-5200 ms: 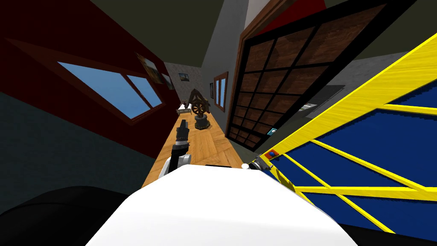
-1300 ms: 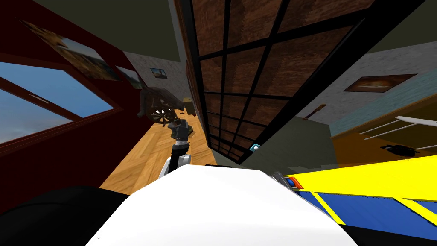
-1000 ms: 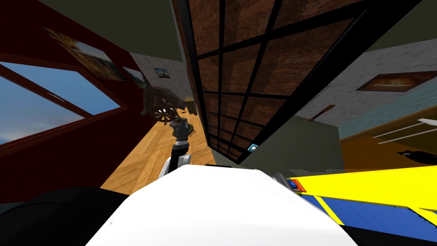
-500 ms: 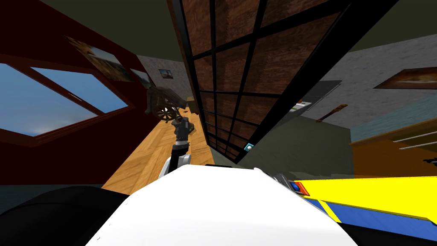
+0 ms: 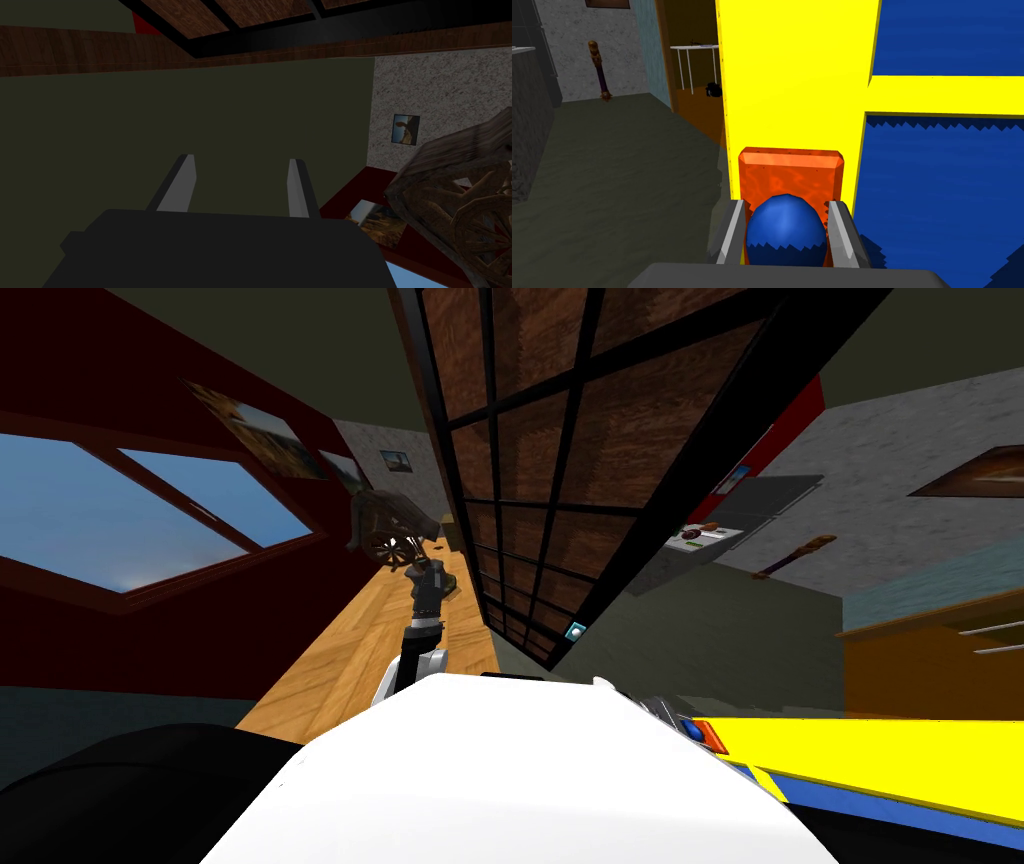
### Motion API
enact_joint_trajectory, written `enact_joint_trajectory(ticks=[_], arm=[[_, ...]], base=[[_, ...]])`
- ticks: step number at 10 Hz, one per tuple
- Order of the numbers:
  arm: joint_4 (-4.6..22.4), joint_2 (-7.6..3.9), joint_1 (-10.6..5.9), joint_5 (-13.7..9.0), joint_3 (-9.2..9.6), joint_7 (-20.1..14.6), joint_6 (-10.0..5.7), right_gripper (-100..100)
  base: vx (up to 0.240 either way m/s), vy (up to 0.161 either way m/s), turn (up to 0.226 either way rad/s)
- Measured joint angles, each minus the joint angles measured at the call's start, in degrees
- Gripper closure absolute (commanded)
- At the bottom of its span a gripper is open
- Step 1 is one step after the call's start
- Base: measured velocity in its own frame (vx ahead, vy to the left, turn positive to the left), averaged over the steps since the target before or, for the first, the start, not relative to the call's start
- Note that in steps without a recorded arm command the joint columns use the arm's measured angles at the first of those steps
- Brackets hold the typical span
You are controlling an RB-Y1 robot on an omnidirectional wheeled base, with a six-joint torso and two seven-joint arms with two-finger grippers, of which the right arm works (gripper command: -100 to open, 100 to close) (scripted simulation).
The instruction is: Push the door open
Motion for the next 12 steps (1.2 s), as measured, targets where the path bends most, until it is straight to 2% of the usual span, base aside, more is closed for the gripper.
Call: enact_joint_trajectory(ticks=[1, 3, 4, 6, 8, 9, 12], arm=[[1.19, -0.16, -0.62, -0.23, -0.28, -0.54, -0.90, 100], [1.14, 0.53, -1.38, -1.30, -1.19, 0.39, -2.25, 100], [0.59, 1.34, -1.60, -1.68, -1.53, 1.15, -3.10, 100], [2.12, 1.70, -2.69, -2.64, -2.43, 1.14, -4.83, 100], [1.60, 1.79, -2.46, -3.13, -2.65, 1.28, -5.25, 100], [2.67, 1.22, -2.72, -3.85, -3.12, 0.85, -5.72, 100], [2.34, -0.09, -2.26, -6.03, -5.04, 1.37, -6.86, 100]], base=[[-0.017, -0.116, 0.073], [-0.012, -0.132, 0.060], [-0.004, -0.148, 0.078], [0.013, -0.089, 0.046], [-0.024, -0.151, 0.007], [-0.019, -0.223, -0.013], [0.016, -0.219, -0.039]])
